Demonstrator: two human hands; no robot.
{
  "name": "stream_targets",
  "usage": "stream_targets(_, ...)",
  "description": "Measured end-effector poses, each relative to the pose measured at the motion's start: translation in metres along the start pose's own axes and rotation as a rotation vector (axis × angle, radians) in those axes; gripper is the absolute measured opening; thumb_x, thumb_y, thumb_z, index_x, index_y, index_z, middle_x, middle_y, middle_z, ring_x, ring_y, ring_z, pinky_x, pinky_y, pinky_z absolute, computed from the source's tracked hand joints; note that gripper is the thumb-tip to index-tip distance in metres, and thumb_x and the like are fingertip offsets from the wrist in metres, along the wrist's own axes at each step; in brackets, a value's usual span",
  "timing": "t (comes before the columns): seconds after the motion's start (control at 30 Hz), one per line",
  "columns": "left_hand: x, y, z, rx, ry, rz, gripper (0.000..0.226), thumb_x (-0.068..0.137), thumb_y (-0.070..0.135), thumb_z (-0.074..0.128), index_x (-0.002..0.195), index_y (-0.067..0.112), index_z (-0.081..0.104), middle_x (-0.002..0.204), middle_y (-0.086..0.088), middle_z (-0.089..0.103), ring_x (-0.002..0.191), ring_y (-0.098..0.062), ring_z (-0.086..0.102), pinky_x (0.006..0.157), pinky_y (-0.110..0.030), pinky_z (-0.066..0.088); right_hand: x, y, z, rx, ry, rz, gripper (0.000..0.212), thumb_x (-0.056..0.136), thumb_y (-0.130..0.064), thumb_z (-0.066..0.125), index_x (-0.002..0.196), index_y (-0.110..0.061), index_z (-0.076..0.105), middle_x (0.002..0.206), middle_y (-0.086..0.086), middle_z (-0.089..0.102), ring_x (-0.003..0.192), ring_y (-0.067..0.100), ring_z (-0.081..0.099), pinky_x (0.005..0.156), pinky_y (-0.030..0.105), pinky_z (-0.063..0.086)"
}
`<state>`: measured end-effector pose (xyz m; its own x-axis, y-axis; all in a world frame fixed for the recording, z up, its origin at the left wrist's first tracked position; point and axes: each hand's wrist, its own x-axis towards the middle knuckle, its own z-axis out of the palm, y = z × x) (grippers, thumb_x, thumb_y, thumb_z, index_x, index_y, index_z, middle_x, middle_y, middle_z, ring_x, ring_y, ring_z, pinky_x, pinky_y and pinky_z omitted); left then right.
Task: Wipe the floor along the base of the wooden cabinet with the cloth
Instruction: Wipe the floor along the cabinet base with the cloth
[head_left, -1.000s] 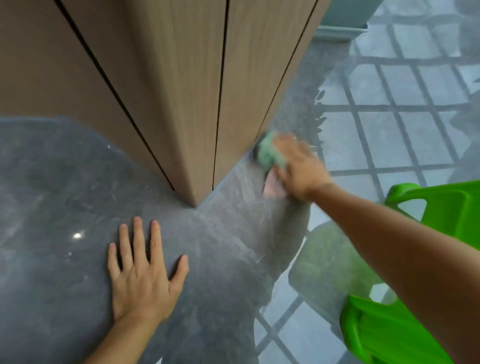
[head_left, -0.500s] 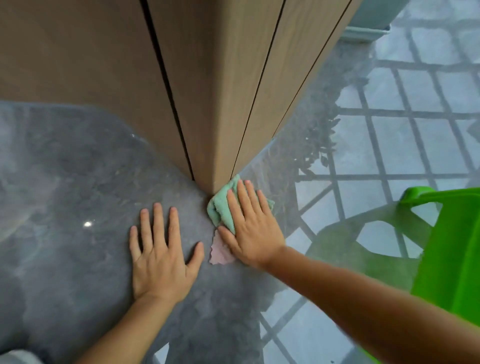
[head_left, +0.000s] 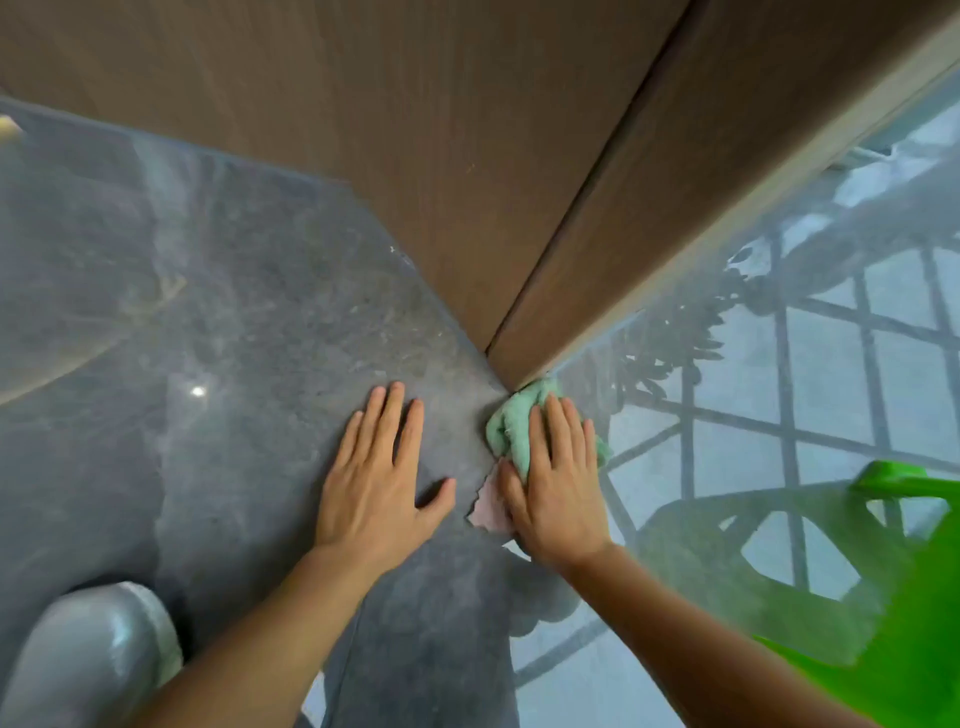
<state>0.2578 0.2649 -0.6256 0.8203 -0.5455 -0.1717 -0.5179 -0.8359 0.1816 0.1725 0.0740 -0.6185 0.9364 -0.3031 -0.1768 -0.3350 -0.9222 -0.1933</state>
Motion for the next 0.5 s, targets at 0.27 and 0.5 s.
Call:
stream_targets(0.27,-0.023,-0.053,0.0,0.068,0.008,-0.047,0.088,0.083,0.071,0.041,0.156,0.023,0.03,0.168,-0.009,0.026,0.156,-0.03,0.022,0.122,-0.063,0.018,0.041,-0.063,0.004,-0.077,-0.106,-0.345,0.07,0.094,-0.043,0.043,0.149,-0.001,0.031,0.157,0.024,0.03,0.148,0.039,0.02,0.12,0.054,0.023)
stream_targets(0.5,-0.019,-0.057,0.009,-0.018,0.126,-0.047,0.082,0.082,0.072,0.04,0.147,0.022,0.046,0.163,-0.006,0.036,0.155,-0.027,0.026,0.123,-0.061,0.019,0.206,-0.151,-0.003,-0.103,-0.023,-0.361,0.072,0.099,-0.047,0.029,0.152,0.0,0.018,0.163,0.023,0.011,0.153,0.034,0.003,0.125,0.043,0.001)
